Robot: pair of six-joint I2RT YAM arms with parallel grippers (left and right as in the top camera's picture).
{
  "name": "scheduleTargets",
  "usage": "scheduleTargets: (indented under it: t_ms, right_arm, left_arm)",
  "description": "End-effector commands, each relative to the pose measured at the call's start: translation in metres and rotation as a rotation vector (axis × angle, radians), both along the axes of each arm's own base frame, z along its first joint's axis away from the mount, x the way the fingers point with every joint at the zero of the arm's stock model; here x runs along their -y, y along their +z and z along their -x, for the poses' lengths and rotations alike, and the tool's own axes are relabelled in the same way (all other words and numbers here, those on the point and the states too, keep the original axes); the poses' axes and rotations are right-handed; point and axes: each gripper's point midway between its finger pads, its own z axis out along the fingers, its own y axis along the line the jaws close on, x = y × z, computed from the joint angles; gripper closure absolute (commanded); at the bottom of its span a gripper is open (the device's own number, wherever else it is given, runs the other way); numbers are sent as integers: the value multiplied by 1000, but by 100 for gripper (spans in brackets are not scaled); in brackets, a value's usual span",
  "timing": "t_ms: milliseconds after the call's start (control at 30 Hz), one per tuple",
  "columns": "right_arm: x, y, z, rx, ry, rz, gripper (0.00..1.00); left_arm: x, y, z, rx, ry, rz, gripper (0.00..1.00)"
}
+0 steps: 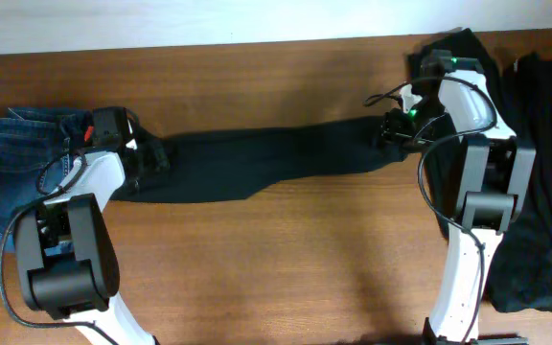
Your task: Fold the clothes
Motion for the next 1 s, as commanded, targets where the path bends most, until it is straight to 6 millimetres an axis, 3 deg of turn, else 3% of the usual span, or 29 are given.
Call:
scheduleTargets:
  t_ms: [0,333,600,733,833,967]
  right_arm:
    - [7,-9,5,-25,-17,8,30]
    - [28,-11,-9,34,-52,31,29]
    - [11,-12,-16,58,-14,33,29]
    - [-2,-22,-10,26,14,29,30]
    - [-5,-26,-8,15,20,27,48]
    - [-1,-26,-7,11,11,27,95]
  left_arm:
    - [-8,-19,14,-66,27,-17,1]
    - [-8,-19,14,-67,27,-16,1]
    - [-8,-20,15,-70,27,-16,1]
    - [-8,-20,15,-71,27,-16,1]
    - [-8,-20,16,-75,27,-15,1]
    - [-7,-21,17,-79,27,-14,1]
